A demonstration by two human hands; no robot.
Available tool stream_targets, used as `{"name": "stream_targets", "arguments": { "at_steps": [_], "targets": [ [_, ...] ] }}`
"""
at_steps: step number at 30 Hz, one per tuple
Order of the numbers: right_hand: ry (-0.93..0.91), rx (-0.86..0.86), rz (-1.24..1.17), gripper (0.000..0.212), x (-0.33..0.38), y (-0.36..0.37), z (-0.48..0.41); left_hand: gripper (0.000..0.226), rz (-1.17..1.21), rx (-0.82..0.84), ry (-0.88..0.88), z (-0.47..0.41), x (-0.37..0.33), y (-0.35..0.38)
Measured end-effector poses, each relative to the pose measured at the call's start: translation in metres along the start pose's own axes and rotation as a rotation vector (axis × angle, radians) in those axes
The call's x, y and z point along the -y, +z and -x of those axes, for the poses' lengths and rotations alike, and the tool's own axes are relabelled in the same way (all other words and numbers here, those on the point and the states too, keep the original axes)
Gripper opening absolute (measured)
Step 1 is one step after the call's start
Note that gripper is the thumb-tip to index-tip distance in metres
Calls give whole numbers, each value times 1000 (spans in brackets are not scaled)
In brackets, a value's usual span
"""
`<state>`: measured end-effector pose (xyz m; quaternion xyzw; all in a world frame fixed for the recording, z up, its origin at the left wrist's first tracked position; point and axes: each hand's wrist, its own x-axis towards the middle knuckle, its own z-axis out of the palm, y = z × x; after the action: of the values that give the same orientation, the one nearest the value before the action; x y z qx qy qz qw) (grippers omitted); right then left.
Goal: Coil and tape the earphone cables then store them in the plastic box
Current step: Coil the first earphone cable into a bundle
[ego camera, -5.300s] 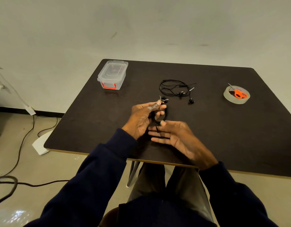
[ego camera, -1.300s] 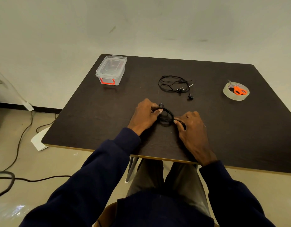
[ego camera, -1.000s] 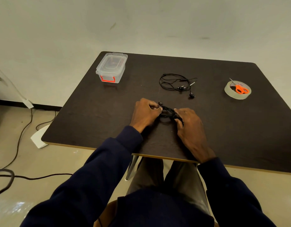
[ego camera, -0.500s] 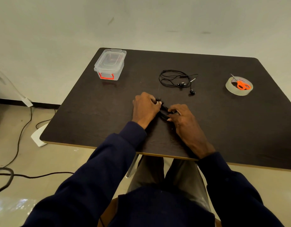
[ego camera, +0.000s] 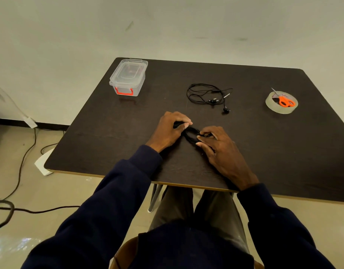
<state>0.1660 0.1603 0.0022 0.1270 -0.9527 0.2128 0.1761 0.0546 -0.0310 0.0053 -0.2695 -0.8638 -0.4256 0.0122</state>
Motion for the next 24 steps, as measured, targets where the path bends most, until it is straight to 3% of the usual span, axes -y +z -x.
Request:
{"name": "stream_targets", "arguments": {
  "at_steps": [6, 14, 24],
  "targets": [
    [15, -55, 35, 27, -5, 2, -1, 14, -10, 28, 74, 7, 8, -8],
    [103, -107, -1, 24, -8, 3, 0, 31, -132, 13, 185, 19, 15, -7],
    [206, -123, -66, 11, -9, 3, -3, 21, -301, 16, 260, 19, 18, -3]
  ]
}}
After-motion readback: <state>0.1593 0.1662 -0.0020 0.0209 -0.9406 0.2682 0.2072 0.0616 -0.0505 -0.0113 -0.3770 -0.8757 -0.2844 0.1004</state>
